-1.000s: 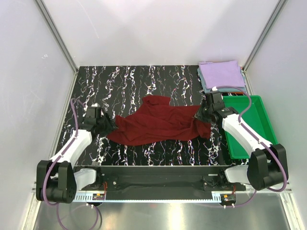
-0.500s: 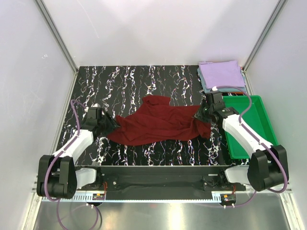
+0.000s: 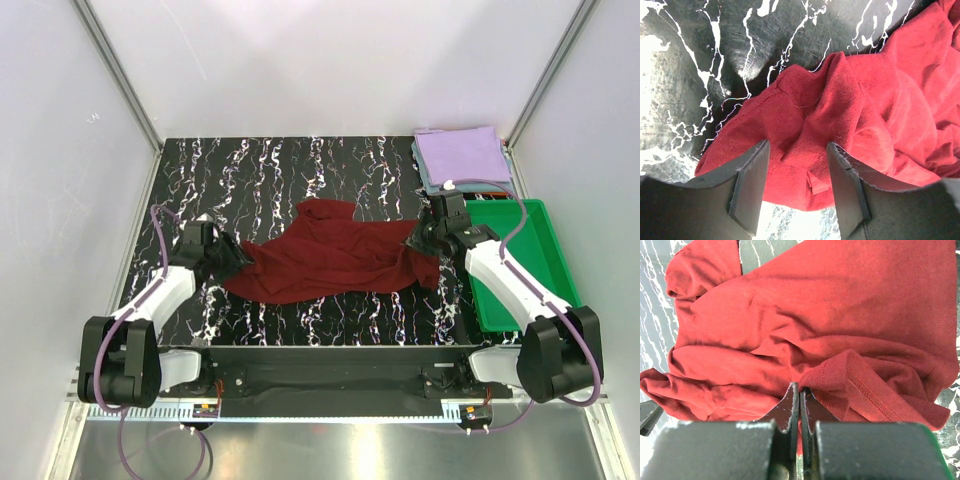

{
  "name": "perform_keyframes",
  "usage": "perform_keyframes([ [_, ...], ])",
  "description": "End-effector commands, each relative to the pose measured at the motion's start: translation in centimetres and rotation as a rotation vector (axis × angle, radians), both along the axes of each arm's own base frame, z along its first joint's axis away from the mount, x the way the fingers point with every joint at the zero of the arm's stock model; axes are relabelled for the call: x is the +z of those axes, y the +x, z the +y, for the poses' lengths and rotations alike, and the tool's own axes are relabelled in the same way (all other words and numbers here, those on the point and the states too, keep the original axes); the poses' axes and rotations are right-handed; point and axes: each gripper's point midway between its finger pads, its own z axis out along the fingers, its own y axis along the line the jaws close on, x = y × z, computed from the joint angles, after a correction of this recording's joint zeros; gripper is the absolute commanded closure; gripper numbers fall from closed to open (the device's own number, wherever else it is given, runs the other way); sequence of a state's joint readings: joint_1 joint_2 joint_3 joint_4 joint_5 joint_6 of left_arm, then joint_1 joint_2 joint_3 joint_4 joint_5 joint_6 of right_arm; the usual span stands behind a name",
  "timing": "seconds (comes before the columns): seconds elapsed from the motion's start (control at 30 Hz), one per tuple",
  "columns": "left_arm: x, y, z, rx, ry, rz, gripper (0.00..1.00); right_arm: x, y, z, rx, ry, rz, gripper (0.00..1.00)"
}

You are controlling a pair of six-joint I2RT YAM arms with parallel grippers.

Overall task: Fold and stack the t-shirts
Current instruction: Flatten the tshirt out

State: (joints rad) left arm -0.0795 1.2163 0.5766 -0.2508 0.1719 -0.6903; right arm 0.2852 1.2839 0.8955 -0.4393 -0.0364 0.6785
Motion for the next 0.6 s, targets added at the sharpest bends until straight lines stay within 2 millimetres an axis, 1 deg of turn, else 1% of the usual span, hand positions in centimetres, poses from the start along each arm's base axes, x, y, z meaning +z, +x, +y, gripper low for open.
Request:
perform_keyframes([
  [0.0, 2.5, 1.8, 0.4, -0.023, 0.047, -0.063, 0.45, 0.9, 0.2, -0.6, -0.025, -0.012, -0.043, 1.0],
  [0.07, 2.8, 1.3, 1.2, 0.006, 0.08, -0.057, 0.44, 0.4, 0.0, -0.7, -0.024, -0.014, -0.027, 1.0],
  [0.13, 2.9, 0.8, 1.5, 0.015, 0.09, -0.059, 0.44, 0.3, -0.1, -0.6, -0.024, -0.016, -0.018, 1.0],
  [0.2, 3.6, 0.7, 1.7, 0.023, 0.097, -0.093, 0.43, 0.2, -0.1, -0.7, -0.025, -0.018, -0.017, 1.0],
  [0.27, 3.0, 0.1, 2.0, 0.032, 0.111, -0.076, 0.44, 0.2, -0.1, -0.6, -0.023, -0.017, -0.019, 1.0],
  [0.3, 3.2, 0.0, 1.9, 0.032, 0.104, -0.087, 0.44, 0.3, -0.1, -0.7, -0.024, -0.019, -0.018, 1.0],
  [0.33, 2.3, -0.6, 1.5, 0.024, 0.08, -0.071, 0.44, 0.4, -0.1, -0.7, -0.022, -0.019, -0.019, 1.0],
  [0.37, 2.6, -0.1, 1.2, 0.019, 0.062, -0.11, 0.45, 0.5, 0.0, -0.7, -0.023, -0.019, -0.021, 1.0],
  [0.43, 2.3, -0.2, 0.9, 0.027, 0.039, -0.127, 0.46, 0.7, 0.1, -0.6, -0.017, -0.02, -0.027, 1.0],
  [0.53, 1.4, -0.2, 0.3, 0.038, -0.009, -0.122, 0.5, 0.7, 0.4, -0.5, -0.018, -0.019, -0.026, 1.0],
  [0.57, 0.5, -0.2, 0.2, 0.036, -0.013, -0.096, 0.51, 0.7, 0.4, -0.4, -0.01, -0.021, -0.019, 1.0],
])
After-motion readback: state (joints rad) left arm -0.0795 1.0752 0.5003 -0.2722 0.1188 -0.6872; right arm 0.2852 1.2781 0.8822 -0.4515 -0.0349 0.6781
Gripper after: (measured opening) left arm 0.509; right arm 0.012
